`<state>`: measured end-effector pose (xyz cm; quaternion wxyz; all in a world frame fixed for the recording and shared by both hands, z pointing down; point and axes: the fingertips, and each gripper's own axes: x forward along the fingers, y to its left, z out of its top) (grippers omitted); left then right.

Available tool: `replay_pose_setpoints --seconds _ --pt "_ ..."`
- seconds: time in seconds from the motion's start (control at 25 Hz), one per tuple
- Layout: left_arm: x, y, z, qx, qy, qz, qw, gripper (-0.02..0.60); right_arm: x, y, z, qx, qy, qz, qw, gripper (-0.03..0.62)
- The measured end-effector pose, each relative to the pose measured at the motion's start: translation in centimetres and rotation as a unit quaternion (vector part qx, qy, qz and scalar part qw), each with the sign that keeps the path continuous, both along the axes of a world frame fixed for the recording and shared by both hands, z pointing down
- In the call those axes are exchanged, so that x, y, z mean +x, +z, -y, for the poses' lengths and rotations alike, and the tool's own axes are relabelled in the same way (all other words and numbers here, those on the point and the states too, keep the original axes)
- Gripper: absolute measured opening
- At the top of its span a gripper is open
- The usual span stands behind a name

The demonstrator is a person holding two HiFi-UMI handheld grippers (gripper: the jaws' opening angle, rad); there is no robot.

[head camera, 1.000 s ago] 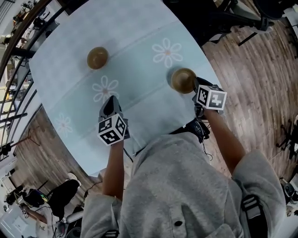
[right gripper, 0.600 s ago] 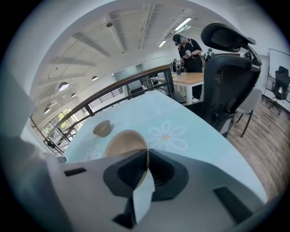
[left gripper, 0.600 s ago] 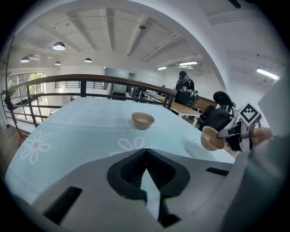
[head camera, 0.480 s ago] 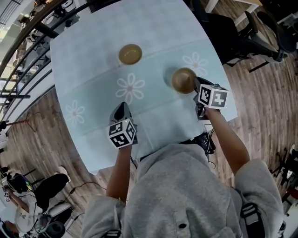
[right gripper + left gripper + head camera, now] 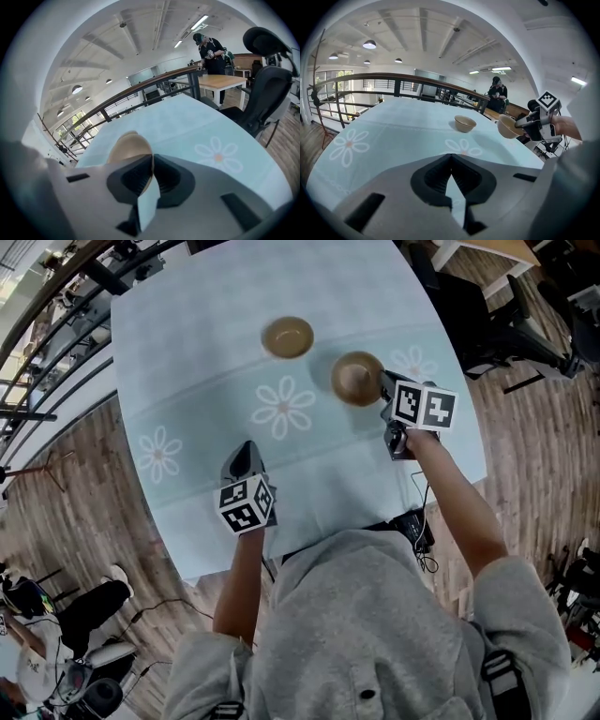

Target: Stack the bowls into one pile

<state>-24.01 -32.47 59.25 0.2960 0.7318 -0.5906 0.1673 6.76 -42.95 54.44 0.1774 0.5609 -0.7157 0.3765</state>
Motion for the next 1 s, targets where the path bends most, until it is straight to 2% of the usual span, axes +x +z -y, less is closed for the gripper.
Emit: replay_pose_setpoints --seconds 0.24,0.48,0.8,1.0 --pt "-2.7 0.8 -0.4 -0.009 -0.003 -0.004 0.9999 0.018 -5.0 -1.8 3.7 0.011 -0.013 0.020 1.000 0.035" --pt "-4.9 1.6 -0.5 -0.012 -0.004 -0.017 0.9998 0.018 -9.1 -1.9 6.9 0.018 -0.003 0.029 0.999 0.035" --pt "-6.2 2.9 0.0 -0.023 -0.004 -0.023 0.9995 0.018 -11.4 0.3 10.6 0.010 0.044 0.067 0.997 0.035" --pt "-6.7 3.7 -0.2 -0.031 -0.012 -0.031 0.9990 0.018 -12.1 2.7 11.4 -0.003 0.067 0.071 0.995 0.035"
